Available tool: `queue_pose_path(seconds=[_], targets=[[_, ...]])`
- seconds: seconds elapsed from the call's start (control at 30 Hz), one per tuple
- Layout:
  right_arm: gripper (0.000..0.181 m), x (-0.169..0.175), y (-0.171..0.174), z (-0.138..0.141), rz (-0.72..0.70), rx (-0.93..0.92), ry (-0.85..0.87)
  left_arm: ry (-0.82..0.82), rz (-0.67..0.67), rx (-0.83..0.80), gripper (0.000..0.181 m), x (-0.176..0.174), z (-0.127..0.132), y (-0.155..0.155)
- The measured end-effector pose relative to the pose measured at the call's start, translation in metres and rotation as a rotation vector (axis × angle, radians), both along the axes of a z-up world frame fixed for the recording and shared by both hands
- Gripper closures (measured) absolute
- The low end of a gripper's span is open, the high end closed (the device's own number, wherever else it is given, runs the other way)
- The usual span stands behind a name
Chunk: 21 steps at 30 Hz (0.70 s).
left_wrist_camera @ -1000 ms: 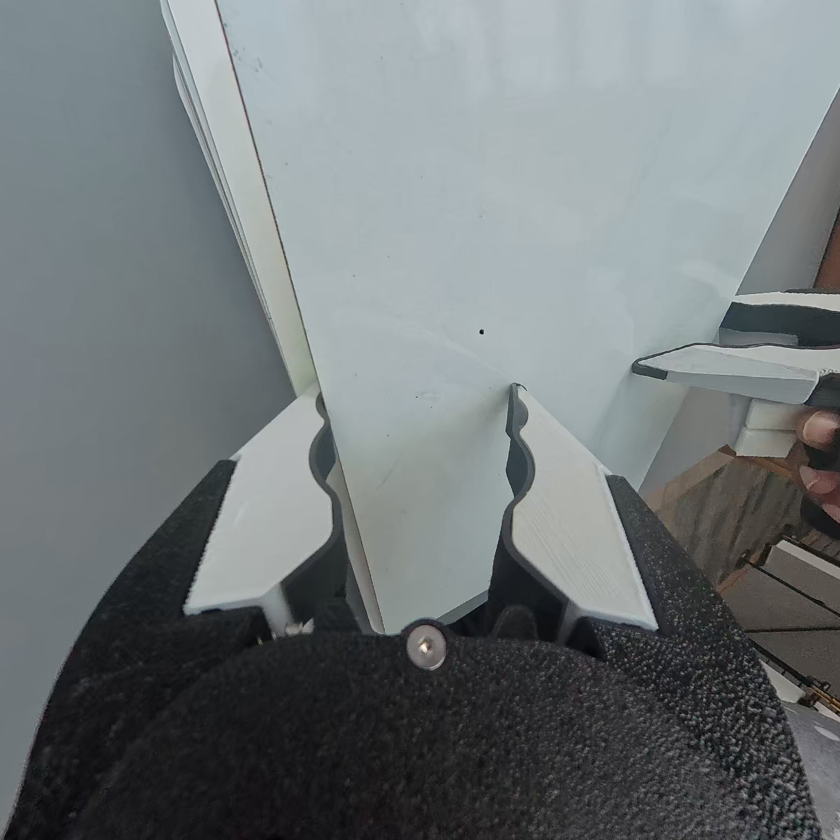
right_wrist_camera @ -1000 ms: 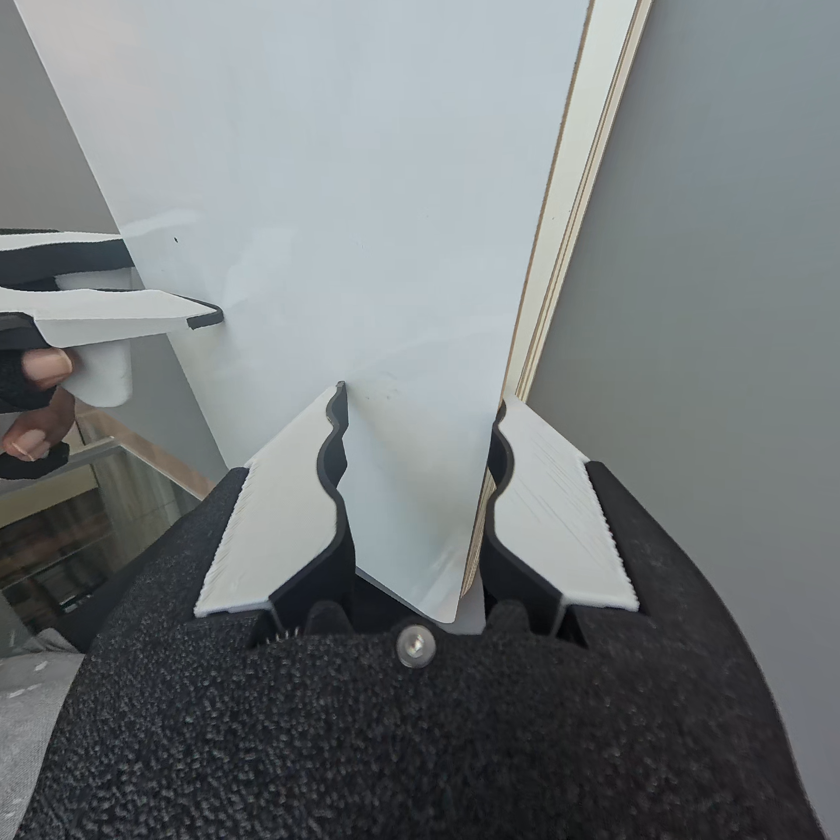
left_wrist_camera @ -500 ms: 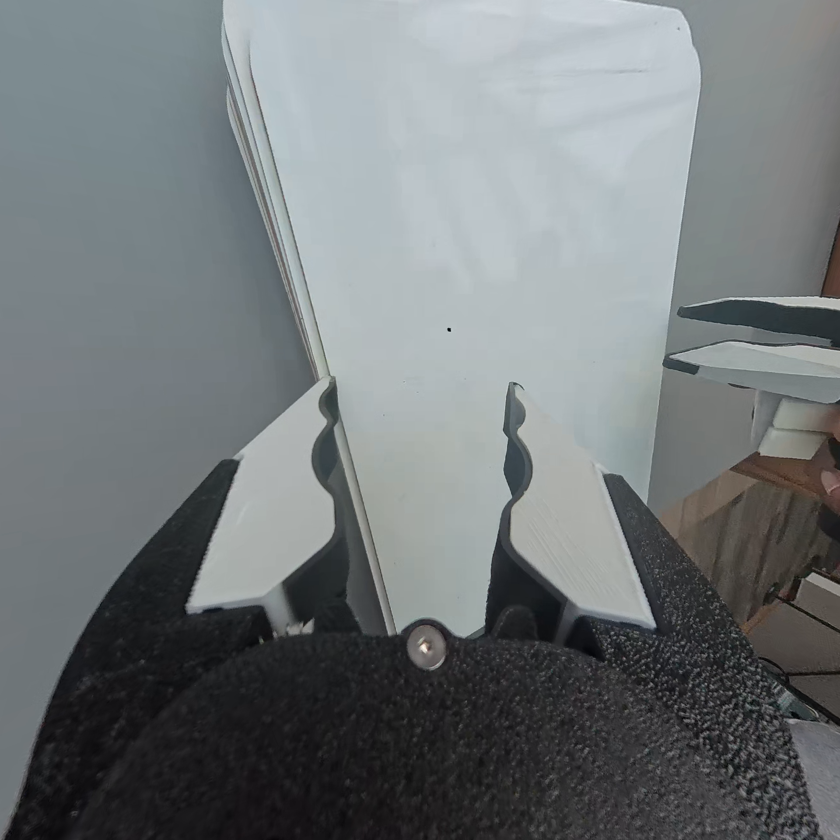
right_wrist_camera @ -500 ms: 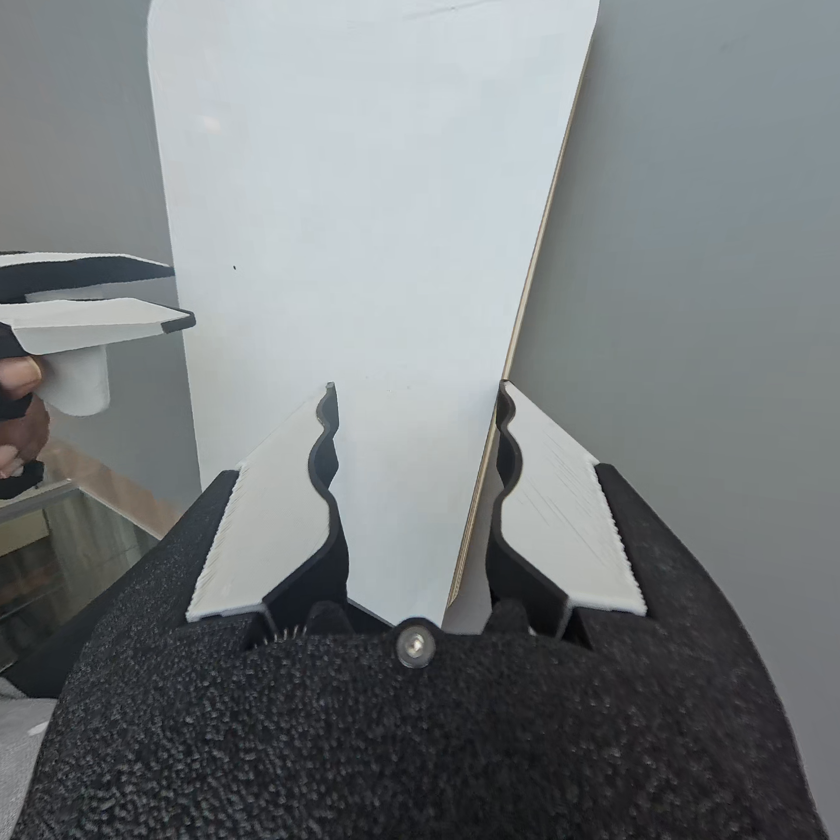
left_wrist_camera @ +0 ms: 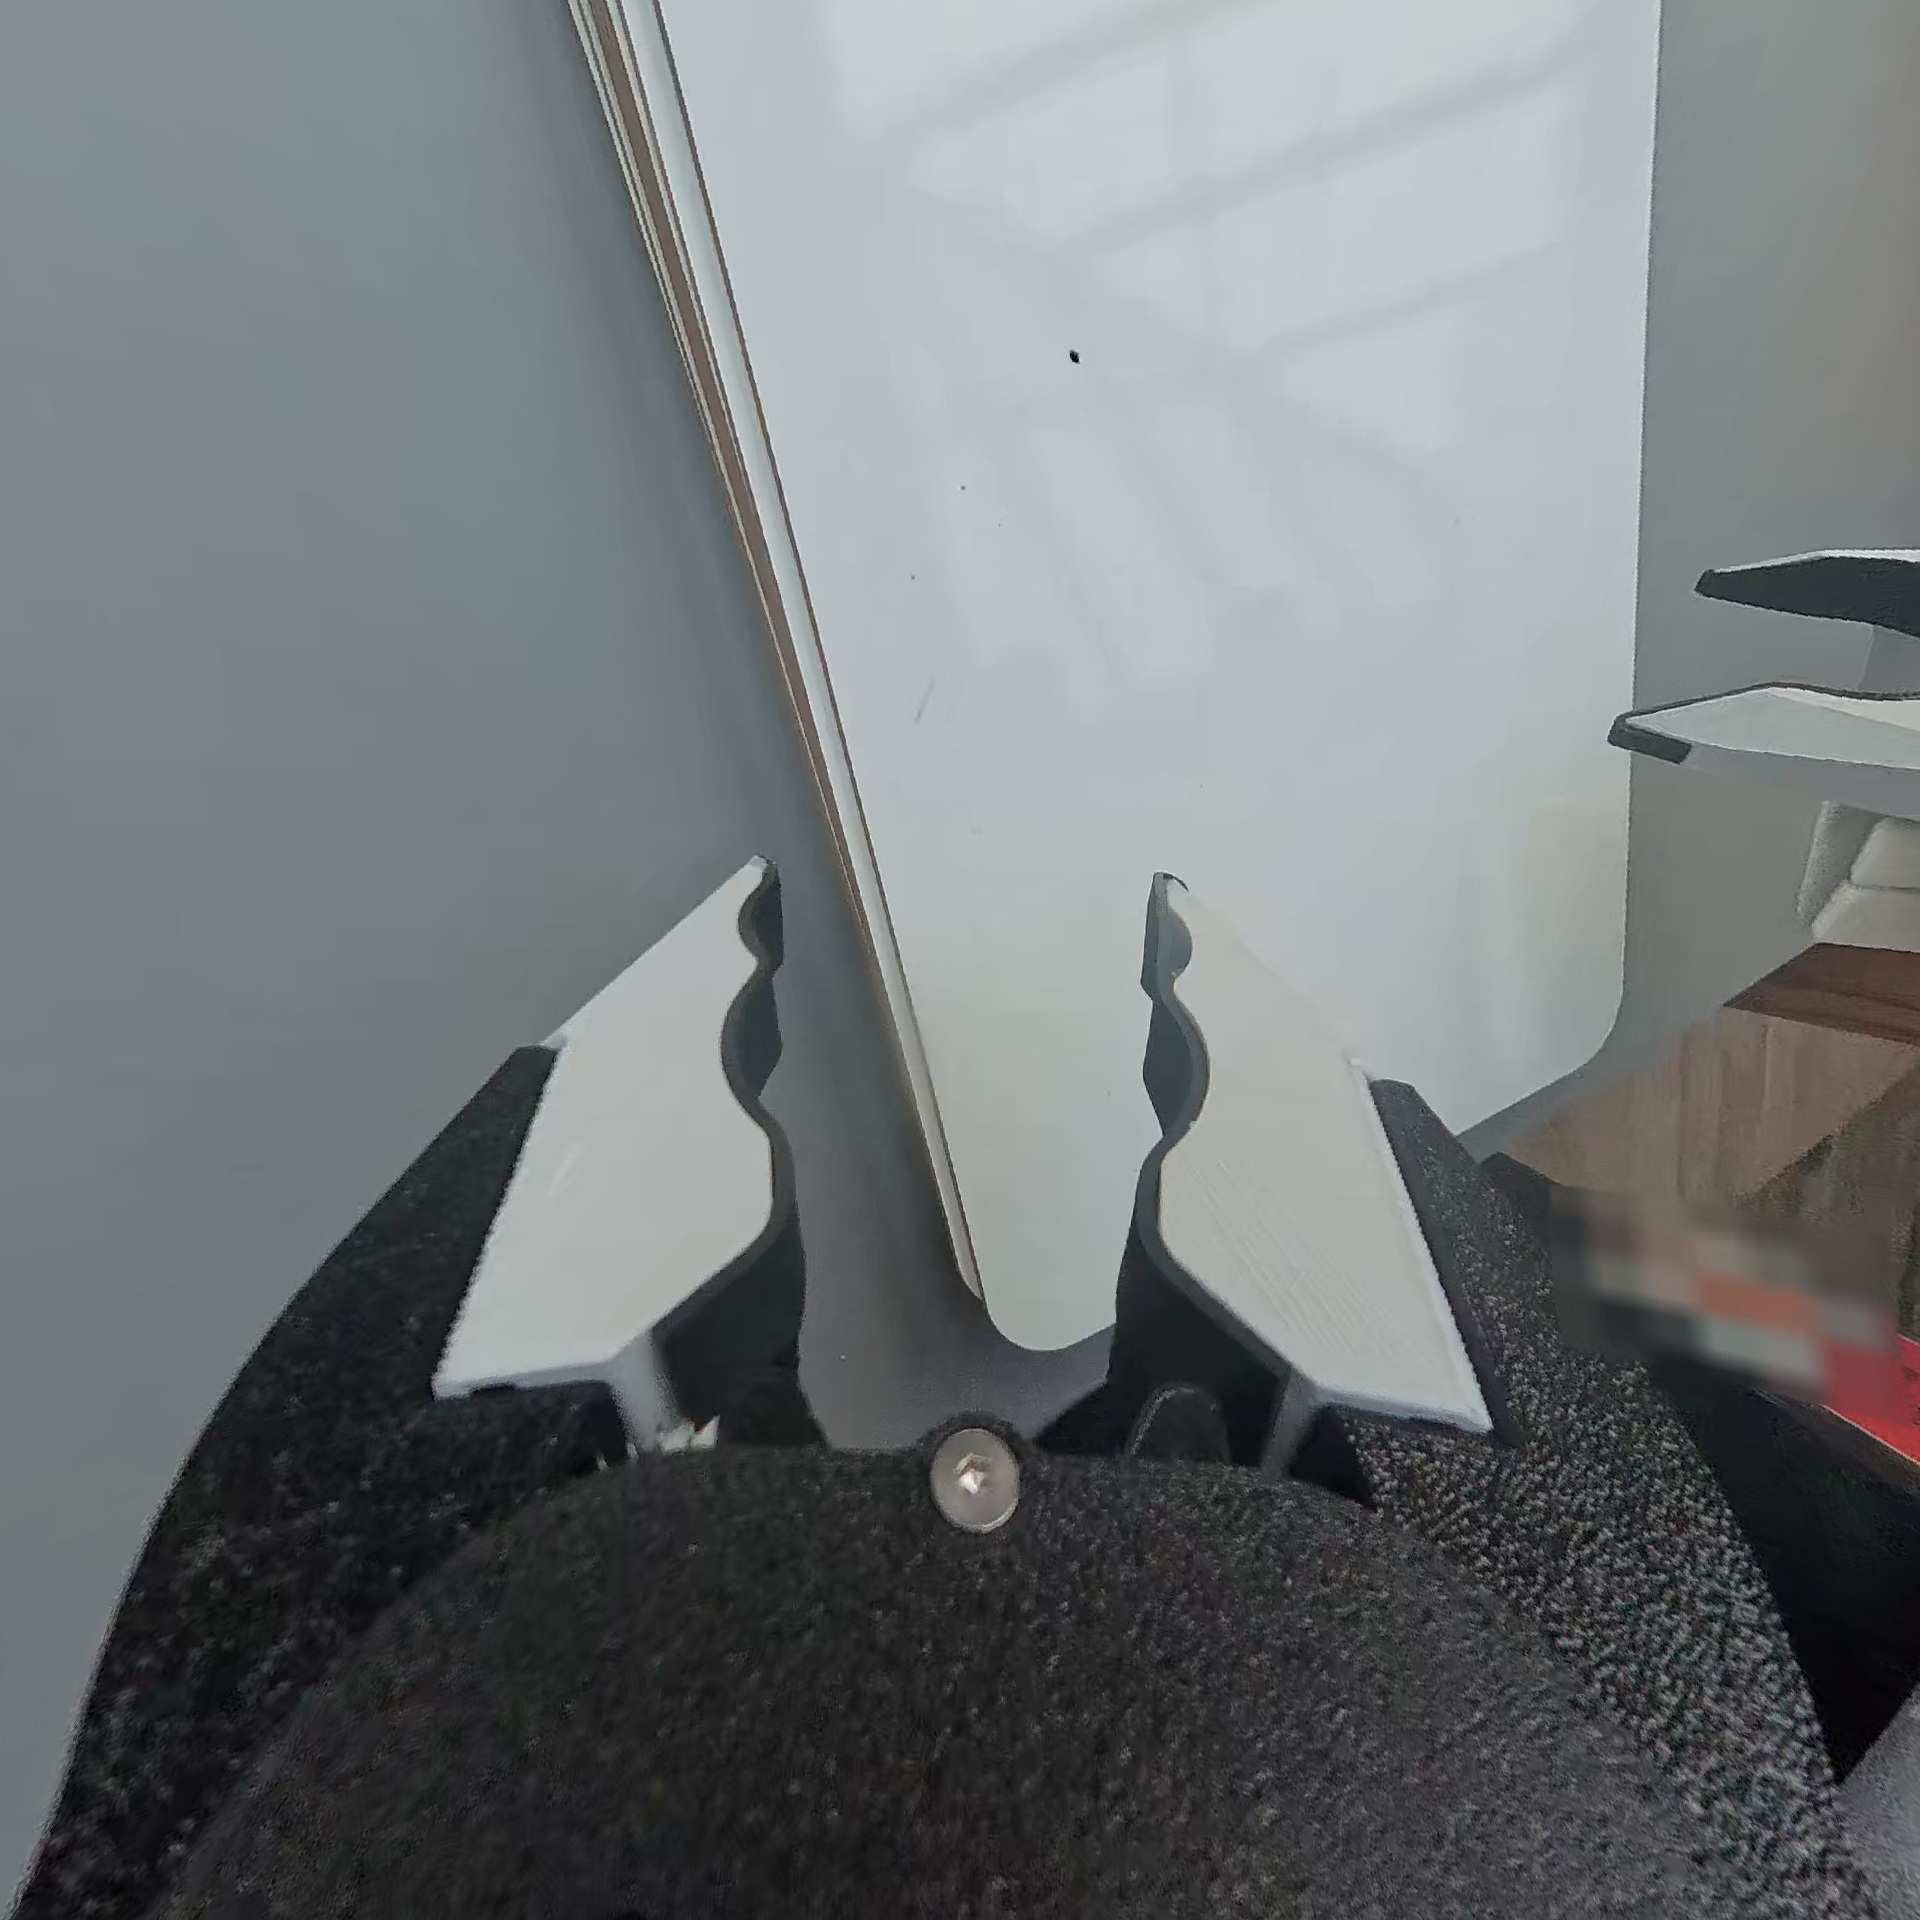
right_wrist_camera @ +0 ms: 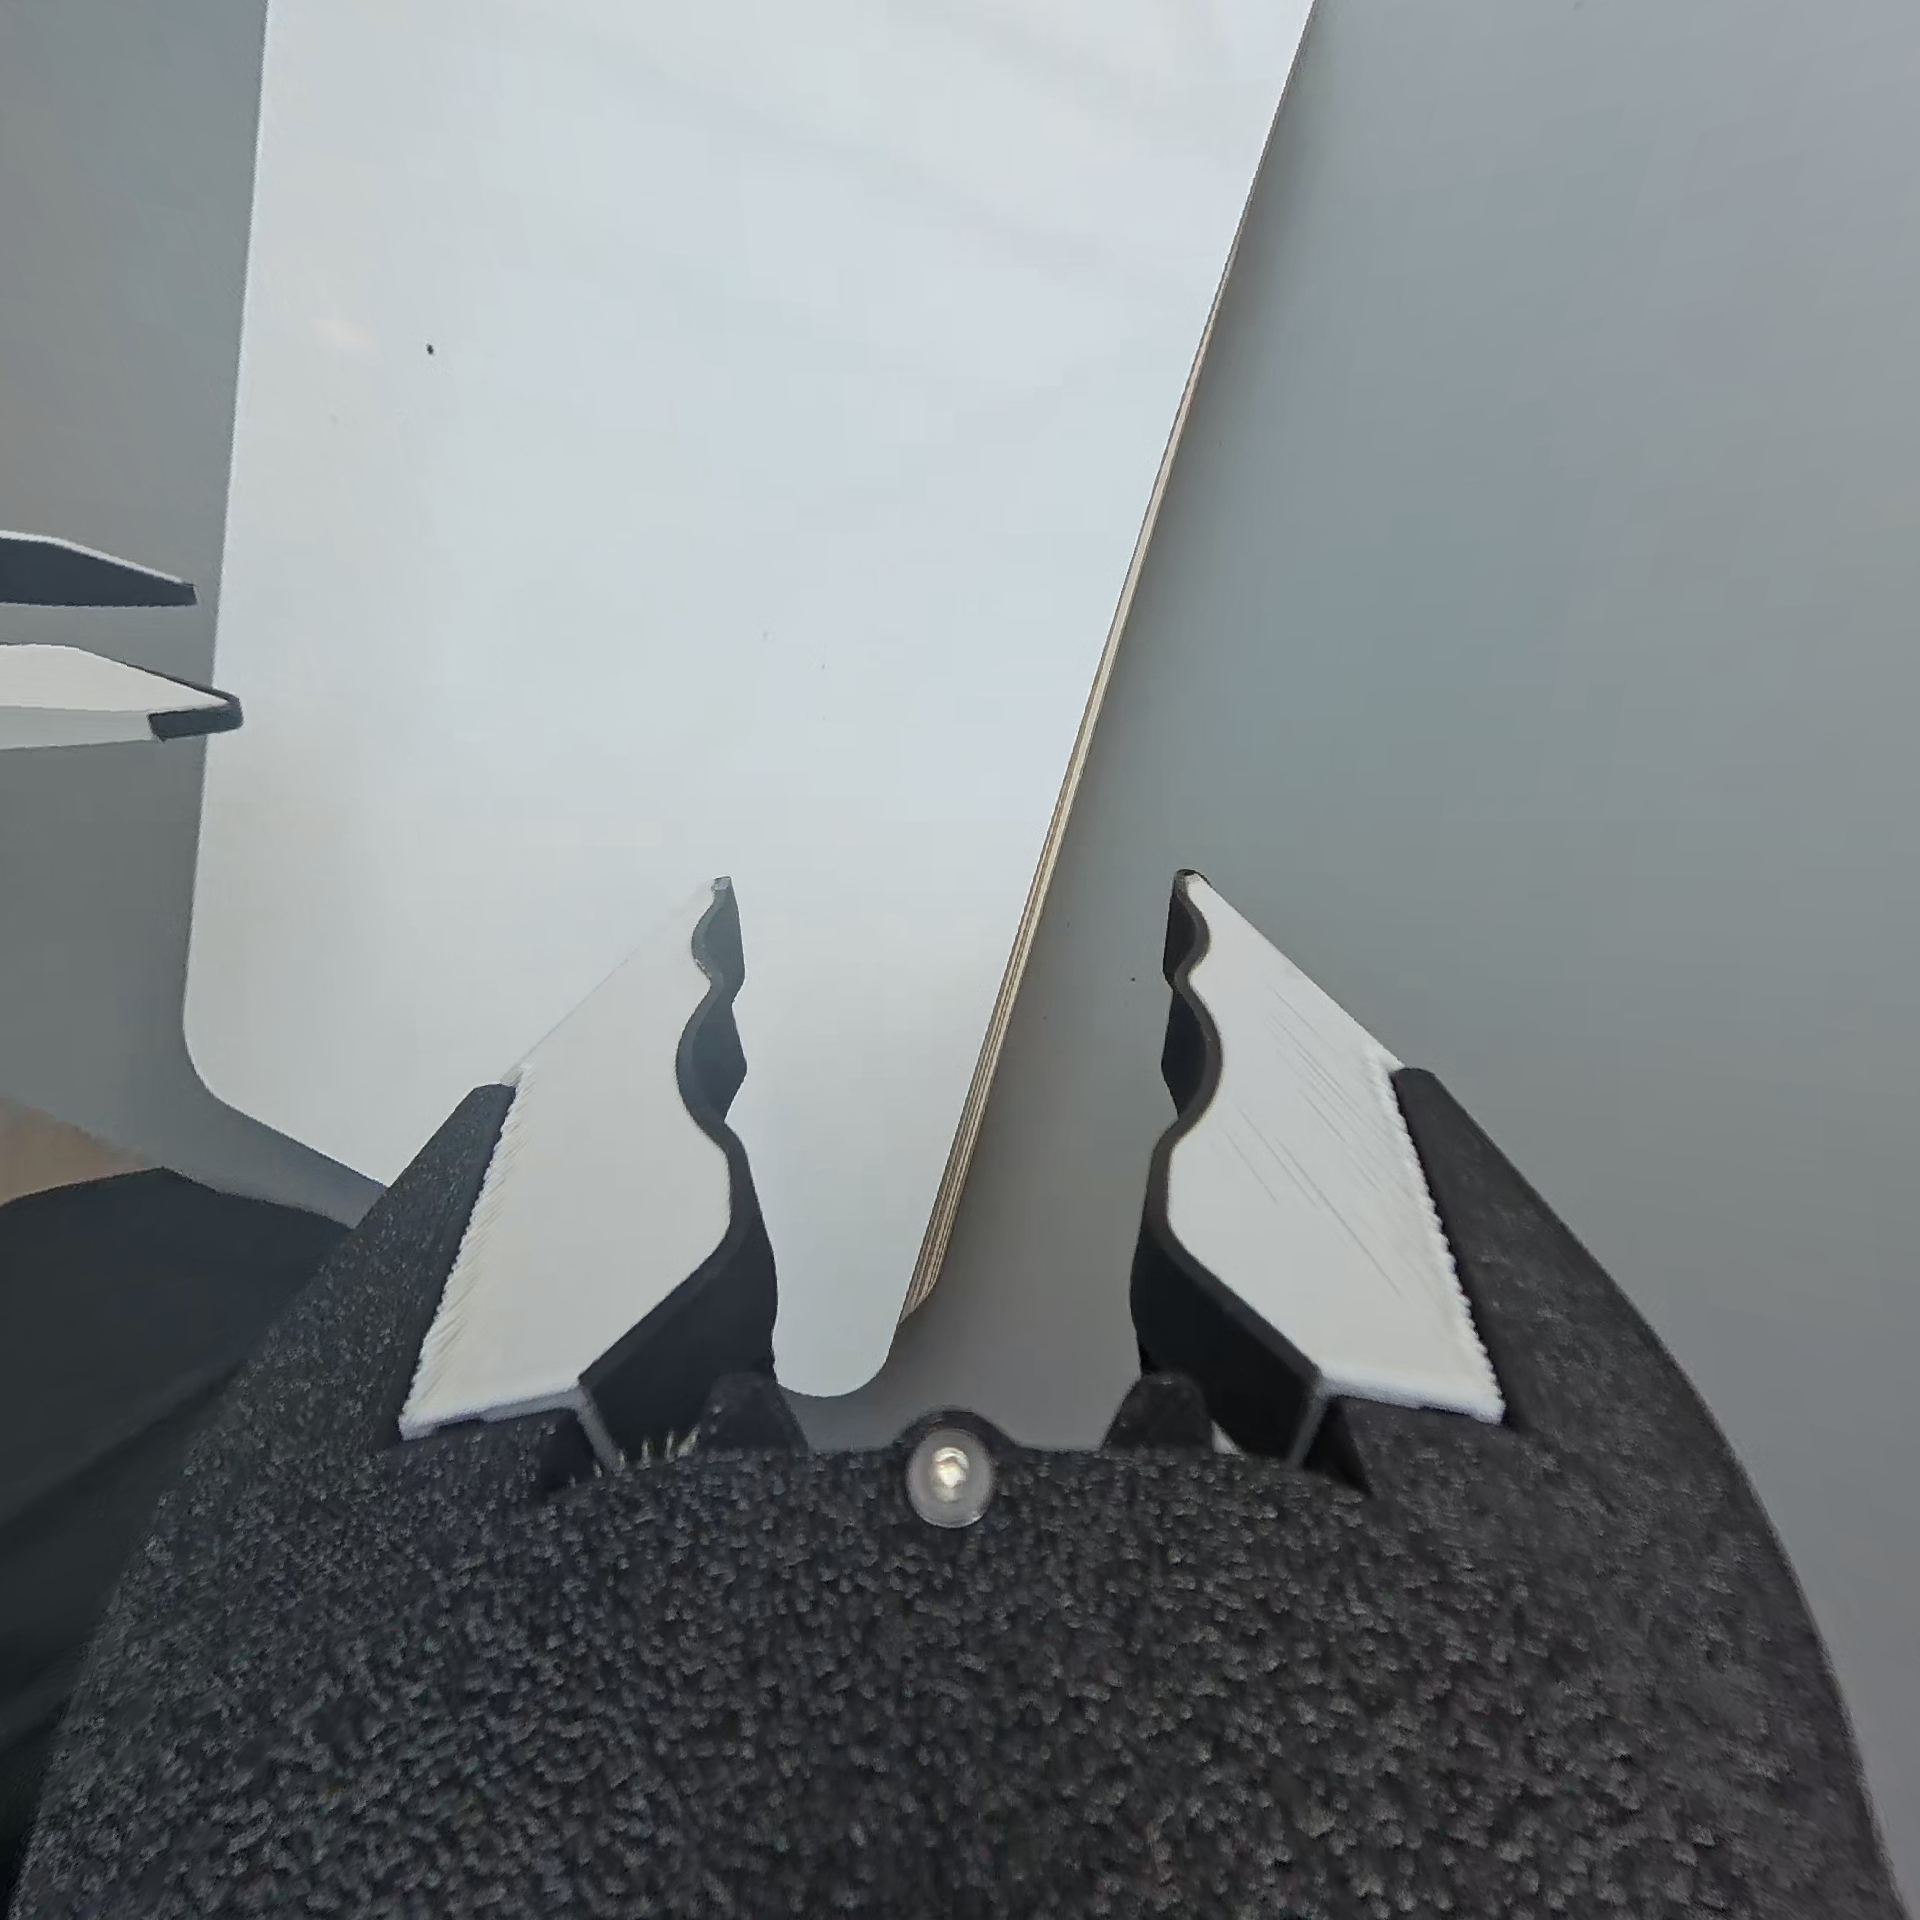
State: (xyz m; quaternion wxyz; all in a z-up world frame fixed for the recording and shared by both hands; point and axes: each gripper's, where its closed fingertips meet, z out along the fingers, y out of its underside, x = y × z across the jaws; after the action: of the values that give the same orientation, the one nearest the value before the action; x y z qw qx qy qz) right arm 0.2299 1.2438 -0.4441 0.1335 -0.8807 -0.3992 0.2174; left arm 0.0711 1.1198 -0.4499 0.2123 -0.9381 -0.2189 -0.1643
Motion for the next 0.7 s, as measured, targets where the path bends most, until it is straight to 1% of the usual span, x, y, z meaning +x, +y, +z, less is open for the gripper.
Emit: queue_pose_path(seconds=[0.07, 0.17, 0.23, 0.33, 0.4, 0.47, 0.57, 0.7], targets=[[0.104, 0.003, -0.013, 0.001, 0.004, 0.023, 0.010, 0.011, -0.005, 0.016, 0.113, 0.010, 0.002, -0.010], [0.104, 0.003, -0.030, -0.001, -0.006, 0.011, 0.033, 0.017, -0.023, 0.048, 0.116, 0.025, 0.006, -0.016], [0.105, -0.001, -0.036, -0.001, 0.000, 0.008, 0.049, 0.003, -0.035, 0.043, 0.115, 0.032, 0.005, -0.017], [0.100, -0.004, -0.035, -0.001, -0.001, 0.015, 0.035, 0.015, -0.042, 0.020, 0.120, 0.033, 0.004, -0.018], [0.101, -0.005, -0.034, 0.000, -0.011, 0.006, 0.043, 0.005, -0.032, 0.018, 0.119, 0.033, 0.005, -0.017], [0.107, -0.010, -0.035, 0.004, -0.003, -0.004, 0.063, -0.001, -0.028, 0.025, 0.121, 0.033, 0.006, -0.015], [0.106, -0.013, -0.036, 0.001, 0.013, -0.002, 0.023, 0.028, -0.030, 0.022, 0.124, 0.031, 0.006, -0.011], [0.104, -0.010, -0.026, 0.007, -0.034, 0.036, 0.048, 0.040, -0.017, 0.024, 0.123, 0.026, 0.009, -0.008]])
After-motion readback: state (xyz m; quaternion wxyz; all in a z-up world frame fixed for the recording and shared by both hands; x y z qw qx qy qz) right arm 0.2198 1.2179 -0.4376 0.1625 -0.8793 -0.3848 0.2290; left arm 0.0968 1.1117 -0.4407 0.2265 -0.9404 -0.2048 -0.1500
